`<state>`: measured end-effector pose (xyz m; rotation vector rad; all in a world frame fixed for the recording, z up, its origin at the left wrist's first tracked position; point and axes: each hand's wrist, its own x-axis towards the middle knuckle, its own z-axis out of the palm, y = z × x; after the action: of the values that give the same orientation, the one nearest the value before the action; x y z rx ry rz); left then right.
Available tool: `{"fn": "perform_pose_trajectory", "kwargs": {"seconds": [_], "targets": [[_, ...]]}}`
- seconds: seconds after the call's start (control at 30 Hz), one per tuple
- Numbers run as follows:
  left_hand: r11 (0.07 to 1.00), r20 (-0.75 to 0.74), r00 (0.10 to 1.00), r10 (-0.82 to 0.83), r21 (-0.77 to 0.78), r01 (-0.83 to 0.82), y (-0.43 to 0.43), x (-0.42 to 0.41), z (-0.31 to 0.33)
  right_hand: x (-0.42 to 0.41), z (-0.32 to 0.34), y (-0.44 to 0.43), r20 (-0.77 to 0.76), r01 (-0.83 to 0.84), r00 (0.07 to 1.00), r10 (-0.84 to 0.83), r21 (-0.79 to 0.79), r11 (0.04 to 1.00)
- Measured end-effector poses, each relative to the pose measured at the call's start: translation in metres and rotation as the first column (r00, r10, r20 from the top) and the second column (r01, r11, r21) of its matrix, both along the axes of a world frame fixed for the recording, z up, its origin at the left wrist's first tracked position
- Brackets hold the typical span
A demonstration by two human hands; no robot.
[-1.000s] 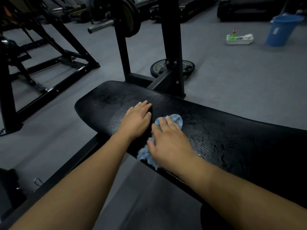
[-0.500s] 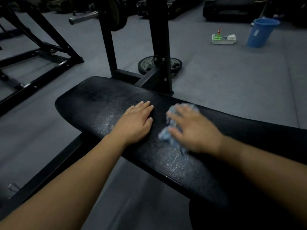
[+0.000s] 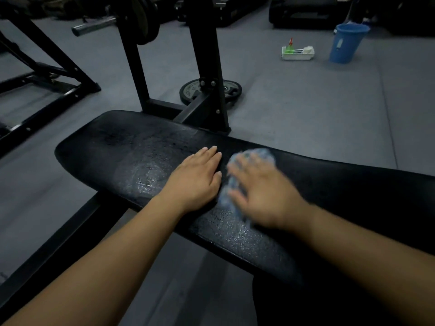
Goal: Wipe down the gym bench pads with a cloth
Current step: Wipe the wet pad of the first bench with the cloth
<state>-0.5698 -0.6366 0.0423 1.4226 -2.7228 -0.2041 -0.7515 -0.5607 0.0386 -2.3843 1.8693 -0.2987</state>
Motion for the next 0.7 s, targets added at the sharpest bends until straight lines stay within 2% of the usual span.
{"fn": "perform_pose_trajectory", "kwargs": {"seconds": [0.07, 0.1, 0.17, 0.27, 0.3, 0.33, 0.4, 0.47, 0.5, 0.53, 0.63, 0.67, 0.7], "targets": [[1.000, -0.004, 1.000, -0.012, 0.006, 0.012, 0.000, -0.002, 0.001, 0.006, 0.000, 0.049, 0.004, -0.241, 0.971, 0.241, 0.050, 0.969], [1.000, -0.009, 1.000, -0.019, 0.012, 0.020, 0.001, -0.002, 0.001, -0.007, 0.001, 0.056, -0.006, -0.281, 0.959, 0.283, 0.072, 0.957], [0.998, -0.020, 0.998, -0.055, 0.026, 0.056, 0.006, -0.007, 0.001, -0.039, 0.001, 0.031, -0.014, -0.172, 0.985, 0.173, 0.054, 0.984], [0.992, -0.012, 0.992, -0.125, 0.006, 0.125, 0.018, -0.021, -0.001, -0.058, 0.001, -0.016, -0.016, 0.177, 0.984, -0.177, 0.023, 0.984], [0.991, -0.015, 0.991, -0.137, 0.000, 0.137, 0.021, -0.024, -0.002, -0.051, 0.000, -0.012, -0.006, 0.189, 0.982, -0.189, 0.007, 0.982], [0.990, -0.021, 0.989, -0.144, 0.001, 0.144, 0.023, -0.027, -0.003, -0.042, 0.000, 0.003, 0.003, 0.121, 0.993, -0.121, 0.009, 0.993], [0.989, -0.035, 0.988, -0.148, 0.020, 0.149, 0.025, -0.027, -0.004, -0.028, 0.002, 0.058, -0.043, -0.145, 0.988, 0.147, 0.043, 0.989], [0.988, -0.042, 0.987, -0.156, 0.011, 0.156, 0.025, -0.027, -0.003, -0.043, 0.002, 0.086, -0.068, -0.263, 0.961, 0.267, 0.066, 0.963], [0.987, -0.039, 0.986, -0.163, 0.006, 0.163, 0.025, -0.028, -0.003, -0.058, 0.000, 0.078, -0.069, -0.246, 0.966, 0.248, 0.031, 0.969], [0.985, -0.033, 0.985, -0.172, 0.002, 0.172, 0.025, -0.030, -0.003, -0.072, 0.002, 0.061, -0.054, -0.158, 0.986, 0.159, 0.020, 0.987], [0.982, -0.027, 0.982, -0.186, -0.010, 0.186, 0.029, -0.039, -0.001, -0.081, 0.005, 0.017, -0.066, 0.208, 0.976, -0.206, 0.034, 0.978], [0.982, -0.025, 0.981, -0.191, -0.006, 0.191, 0.032, -0.042, 0.000, -0.074, 0.004, 0.024, -0.072, 0.220, 0.973, -0.218, 0.023, 0.975], [0.979, -0.023, 0.978, -0.206, -0.001, 0.206, 0.036, -0.047, 0.000, -0.065, 0.006, 0.043, -0.059, 0.134, 0.989, -0.134, 0.004, 0.991]]}}
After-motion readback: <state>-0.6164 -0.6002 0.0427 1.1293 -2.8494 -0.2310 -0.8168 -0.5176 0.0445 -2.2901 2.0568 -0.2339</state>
